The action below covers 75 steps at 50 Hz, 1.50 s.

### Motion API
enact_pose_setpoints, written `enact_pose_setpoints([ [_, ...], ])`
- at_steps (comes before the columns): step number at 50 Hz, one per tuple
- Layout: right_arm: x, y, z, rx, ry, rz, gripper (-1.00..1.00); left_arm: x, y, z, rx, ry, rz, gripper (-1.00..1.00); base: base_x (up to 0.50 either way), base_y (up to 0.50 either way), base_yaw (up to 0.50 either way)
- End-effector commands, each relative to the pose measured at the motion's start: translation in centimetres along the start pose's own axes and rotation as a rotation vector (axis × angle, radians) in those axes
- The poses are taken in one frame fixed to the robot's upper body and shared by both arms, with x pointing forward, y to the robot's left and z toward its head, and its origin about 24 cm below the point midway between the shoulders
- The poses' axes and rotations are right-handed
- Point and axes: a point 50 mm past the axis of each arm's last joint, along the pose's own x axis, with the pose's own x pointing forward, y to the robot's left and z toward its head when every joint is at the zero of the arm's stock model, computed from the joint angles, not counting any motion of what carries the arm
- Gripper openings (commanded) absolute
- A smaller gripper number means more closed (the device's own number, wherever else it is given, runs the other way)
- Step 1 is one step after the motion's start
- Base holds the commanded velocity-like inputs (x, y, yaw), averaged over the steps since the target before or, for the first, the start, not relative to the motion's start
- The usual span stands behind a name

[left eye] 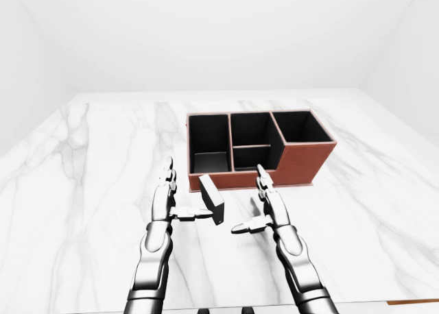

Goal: Pick up the book and place it in the right compartment of the caddy.

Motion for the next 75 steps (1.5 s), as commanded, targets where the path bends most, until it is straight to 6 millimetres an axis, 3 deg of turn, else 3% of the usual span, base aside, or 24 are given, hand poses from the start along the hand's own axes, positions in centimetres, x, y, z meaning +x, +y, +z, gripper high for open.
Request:
enact_pose_setpoints([
  [1,0.1,0.9,0.0,-0.006,0.000,0.016,1.00,-0.1,0.1,0.3,-0.011,-0.012,-0.001,1.00,0.00,0.00,0.00],
  [18,0.9,2.3,-1.1,-0.027,0.056,0.037,1.00,-0.1,0.1,0.3,-0.011,-0.012,-0.003,1.00,0.00,0.00,0.00],
  [36,2.0,2.9,-3.4,-0.074,0.174,0.035,1.00,0.0,0.1,0.2,-0.013,-0.011,-0.003,1.00,0.00,0.00,0.00],
  [42,2.3,3.3,-5.0,-0.073,0.261,0.038,1.00,-0.1,0.1,0.2,-0.014,-0.011,-0.003,1.00,0.00,0.00,0.00],
  [66,3.1,6.0,-3.2,-0.104,0.192,0.083,1.00,-0.1,0.0,0.2,-0.015,-0.013,-0.009,1.00,0.00,0.00,0.00],
  [75,3.6,6.6,-3.8,-0.123,0.231,0.092,1.00,0.0,0.0,0.2,-0.015,-0.012,-0.011,1.00,0.00,0.00,0.00],
])
